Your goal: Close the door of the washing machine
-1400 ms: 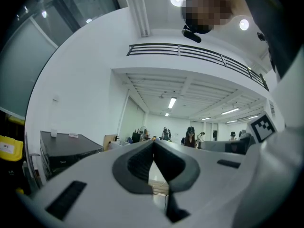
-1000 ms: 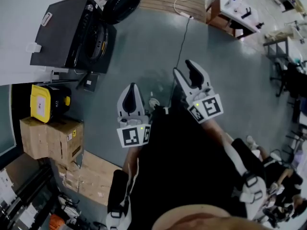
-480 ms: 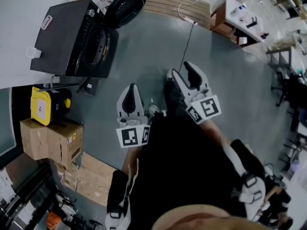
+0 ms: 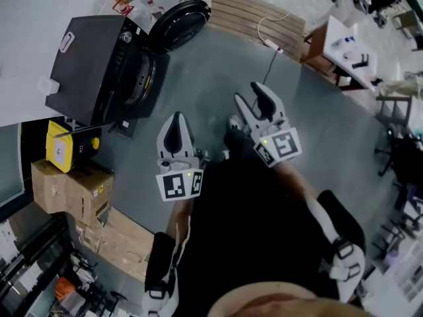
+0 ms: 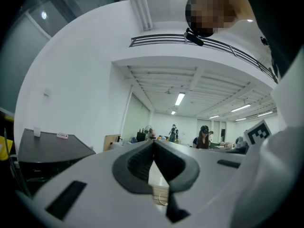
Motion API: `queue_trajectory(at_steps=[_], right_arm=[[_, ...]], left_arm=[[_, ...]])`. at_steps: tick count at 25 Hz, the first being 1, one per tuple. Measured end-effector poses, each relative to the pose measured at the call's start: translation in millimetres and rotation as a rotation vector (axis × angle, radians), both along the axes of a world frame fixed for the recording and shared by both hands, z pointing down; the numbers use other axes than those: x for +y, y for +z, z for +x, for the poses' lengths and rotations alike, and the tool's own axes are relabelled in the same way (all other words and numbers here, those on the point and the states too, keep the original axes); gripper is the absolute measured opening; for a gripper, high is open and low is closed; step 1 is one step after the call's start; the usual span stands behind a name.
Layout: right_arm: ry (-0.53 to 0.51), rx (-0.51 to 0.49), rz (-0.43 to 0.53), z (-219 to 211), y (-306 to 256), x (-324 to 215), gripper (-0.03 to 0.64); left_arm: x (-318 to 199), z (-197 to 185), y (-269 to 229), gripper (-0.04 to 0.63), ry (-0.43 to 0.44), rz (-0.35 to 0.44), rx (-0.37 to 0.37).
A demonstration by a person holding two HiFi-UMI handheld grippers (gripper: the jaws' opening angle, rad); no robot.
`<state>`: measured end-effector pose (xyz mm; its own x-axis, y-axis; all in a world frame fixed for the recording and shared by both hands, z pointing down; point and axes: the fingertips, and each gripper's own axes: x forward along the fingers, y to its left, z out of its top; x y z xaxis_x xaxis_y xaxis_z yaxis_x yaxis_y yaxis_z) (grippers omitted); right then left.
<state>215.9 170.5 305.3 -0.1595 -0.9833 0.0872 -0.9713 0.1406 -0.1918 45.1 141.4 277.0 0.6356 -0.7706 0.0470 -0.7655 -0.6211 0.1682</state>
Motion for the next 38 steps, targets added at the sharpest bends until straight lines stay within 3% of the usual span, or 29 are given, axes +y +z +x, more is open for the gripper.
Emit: queue_trajectory(at_steps=[7, 12, 22, 38], right_arm=[[-0.062, 0.003, -0.015, 66, 11, -60, 0.192], [-0.082, -0.004, -0.037, 90, 19, -102, 0.192], [-0.126, 0.033, -0.096, 120, 55, -205, 0.192], [-0.26, 0.098, -0.285, 114, 124, -454, 0.192]], left_arm=[[-46, 68, -2, 0.006, -0.034, 0.001, -0.011], [-76, 94, -1, 0.006, -0.039, -0.01, -0.021], [-166, 116, 24, 0.006, -0.053, -0.047, 0.013], [-404, 134, 47, 0.006, -0.022, -0.136, -0.01]])
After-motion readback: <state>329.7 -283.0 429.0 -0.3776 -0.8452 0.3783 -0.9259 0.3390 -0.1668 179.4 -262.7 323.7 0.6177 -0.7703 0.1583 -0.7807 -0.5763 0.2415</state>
